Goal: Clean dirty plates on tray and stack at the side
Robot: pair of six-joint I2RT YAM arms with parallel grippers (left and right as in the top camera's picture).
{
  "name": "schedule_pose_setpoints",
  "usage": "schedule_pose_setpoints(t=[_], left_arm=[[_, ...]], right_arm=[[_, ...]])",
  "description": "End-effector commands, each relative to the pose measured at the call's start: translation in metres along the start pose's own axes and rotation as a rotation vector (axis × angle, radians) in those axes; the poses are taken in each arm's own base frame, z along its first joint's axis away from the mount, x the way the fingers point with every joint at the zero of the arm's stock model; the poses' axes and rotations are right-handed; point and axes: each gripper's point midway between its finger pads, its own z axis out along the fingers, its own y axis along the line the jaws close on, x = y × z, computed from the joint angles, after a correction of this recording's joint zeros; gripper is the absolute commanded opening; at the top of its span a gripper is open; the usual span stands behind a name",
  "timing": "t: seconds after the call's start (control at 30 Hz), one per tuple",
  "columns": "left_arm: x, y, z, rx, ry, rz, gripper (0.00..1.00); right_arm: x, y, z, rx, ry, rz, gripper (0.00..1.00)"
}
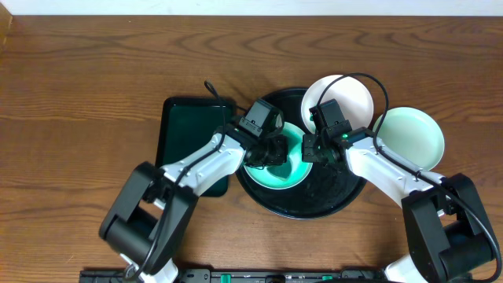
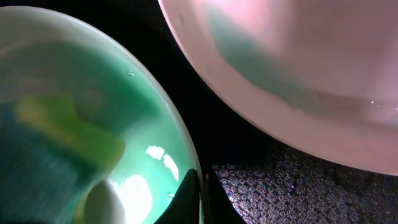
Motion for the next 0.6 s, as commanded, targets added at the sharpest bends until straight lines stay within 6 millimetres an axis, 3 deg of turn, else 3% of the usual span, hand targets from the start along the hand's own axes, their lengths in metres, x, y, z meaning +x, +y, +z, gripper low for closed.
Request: schedule_pose_setpoints(t=[0.0, 0.3, 0.57], left_arm=[[-0.025, -0.023, -0.034, 0.033, -0.111, 0.053, 0.07], [-0.033, 0.027, -0.044, -0.233, -0.198, 0.016, 0.08], [-0.015, 0.059, -0.016, -0.318, -0.125, -0.007, 0.07]], right_arm=[[0.001, 0.006, 0.004, -0.013, 0.012, -0.016, 0.01], [0.001, 0.006, 0.004, -0.013, 0.012, -0.016, 0.01], [0.001, 0.006, 0.004, -0.013, 0.012, -0.016, 0.01]])
